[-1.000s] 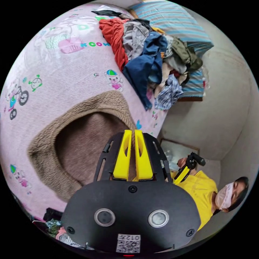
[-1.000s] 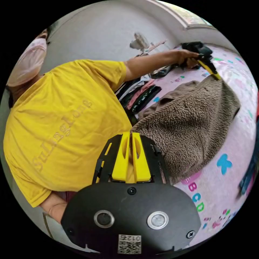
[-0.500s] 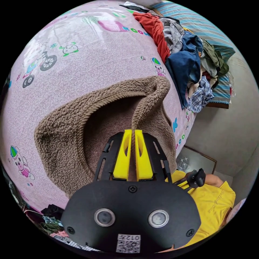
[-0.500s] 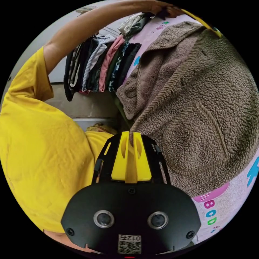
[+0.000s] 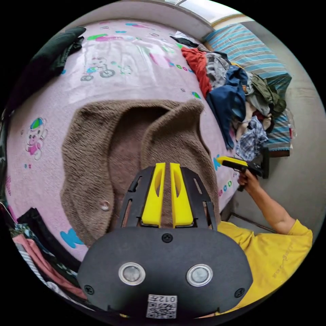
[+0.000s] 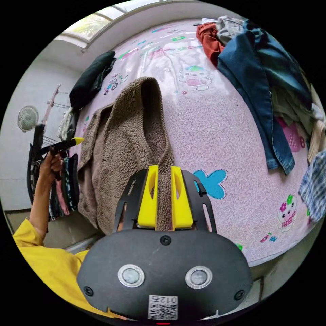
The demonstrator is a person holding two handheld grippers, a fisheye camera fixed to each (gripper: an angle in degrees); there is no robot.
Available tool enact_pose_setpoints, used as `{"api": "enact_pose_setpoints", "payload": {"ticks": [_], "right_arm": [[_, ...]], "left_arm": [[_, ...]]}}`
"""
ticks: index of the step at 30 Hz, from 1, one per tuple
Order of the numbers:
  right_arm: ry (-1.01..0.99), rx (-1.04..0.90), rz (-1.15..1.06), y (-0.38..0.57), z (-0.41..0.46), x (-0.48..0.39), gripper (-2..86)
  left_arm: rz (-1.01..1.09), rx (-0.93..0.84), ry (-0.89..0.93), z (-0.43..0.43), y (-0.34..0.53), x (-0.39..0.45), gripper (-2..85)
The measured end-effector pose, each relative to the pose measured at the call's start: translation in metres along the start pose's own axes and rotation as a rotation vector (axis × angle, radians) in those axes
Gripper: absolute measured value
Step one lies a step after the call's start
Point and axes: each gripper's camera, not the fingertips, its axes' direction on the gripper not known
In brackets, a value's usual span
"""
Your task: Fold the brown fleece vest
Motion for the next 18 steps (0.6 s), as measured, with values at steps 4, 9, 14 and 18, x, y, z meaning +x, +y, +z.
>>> {"api": "enact_pose_setpoints", "payload": {"ticks": [4, 9, 14, 18], "right_arm": [[0.085, -0.020, -0.074, -0.026, 0.014, -0.020, 6.6], [0.198, -0.074, -0.264, -0.047, 0.022, -0.034, 5.0], [0.021, -0.059, -0.242, -0.068, -0.035, 0.019, 2.9], [-0.099, -0.053, -0.093, -0.094, -0.074, 0.111, 1.8]], "left_arm": [[0.069, -0.123, 0.036, 0.055, 0.069, 0.072, 0.5], [0.066, -0.243, -0.092, 0.109, 0.125, 0.133, 0.4], [-0.067, -0.189, -0.113, 0.099, 0.161, 0.154, 0.4], [-0.072, -0.119, -0.092, 0.084, 0.179, 0.181, 0.7]]}}
